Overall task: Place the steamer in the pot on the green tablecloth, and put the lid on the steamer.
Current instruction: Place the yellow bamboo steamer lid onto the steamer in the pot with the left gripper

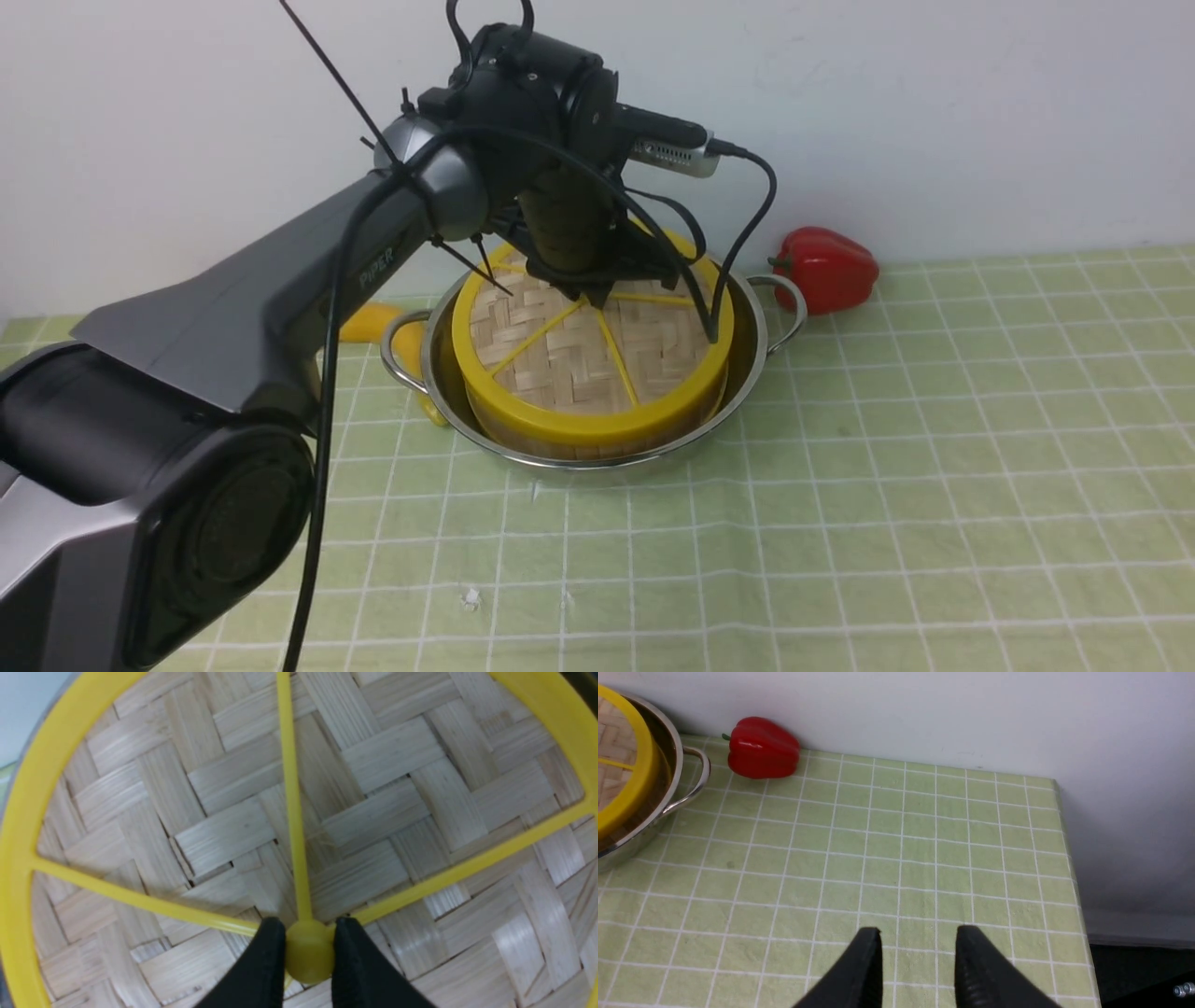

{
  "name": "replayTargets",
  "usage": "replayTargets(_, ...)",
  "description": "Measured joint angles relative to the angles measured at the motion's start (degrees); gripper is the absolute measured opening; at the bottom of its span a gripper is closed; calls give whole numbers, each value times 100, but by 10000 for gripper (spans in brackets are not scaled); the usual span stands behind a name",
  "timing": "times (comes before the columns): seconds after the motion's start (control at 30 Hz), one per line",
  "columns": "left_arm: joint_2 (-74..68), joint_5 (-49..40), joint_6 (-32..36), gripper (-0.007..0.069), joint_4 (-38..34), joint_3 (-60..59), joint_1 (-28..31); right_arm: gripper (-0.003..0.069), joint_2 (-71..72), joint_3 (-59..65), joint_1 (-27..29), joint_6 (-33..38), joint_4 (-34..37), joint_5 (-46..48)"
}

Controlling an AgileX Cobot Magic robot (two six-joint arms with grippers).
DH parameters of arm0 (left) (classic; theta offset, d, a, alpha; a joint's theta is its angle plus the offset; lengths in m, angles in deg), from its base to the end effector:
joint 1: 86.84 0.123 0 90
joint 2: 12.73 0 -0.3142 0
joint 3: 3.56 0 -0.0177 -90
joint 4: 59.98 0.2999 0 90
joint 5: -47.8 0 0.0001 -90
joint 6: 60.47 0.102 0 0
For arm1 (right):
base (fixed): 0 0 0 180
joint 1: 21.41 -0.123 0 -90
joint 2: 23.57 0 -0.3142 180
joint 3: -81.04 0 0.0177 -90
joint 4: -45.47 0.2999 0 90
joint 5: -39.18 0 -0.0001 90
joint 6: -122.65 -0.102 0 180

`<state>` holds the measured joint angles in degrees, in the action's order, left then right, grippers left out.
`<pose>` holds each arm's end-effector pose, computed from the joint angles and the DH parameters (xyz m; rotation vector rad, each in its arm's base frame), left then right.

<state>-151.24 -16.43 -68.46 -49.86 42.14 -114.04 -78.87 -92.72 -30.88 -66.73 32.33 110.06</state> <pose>0.5193 -0.2487 0.2416 0.5112 2.6592 0.0597 0.1519 0.0031 0.4731 0.0216 2.2848 -0.1178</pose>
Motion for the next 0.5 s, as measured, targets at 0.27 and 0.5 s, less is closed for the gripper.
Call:
replayTargets(0.27,30,-6,0,116,19,0,-6,244,0,0,0,0,0,0)
replayTargets(0.5,36,-17,-4,116,13,0,-6,244,0,0,0,0,0,0)
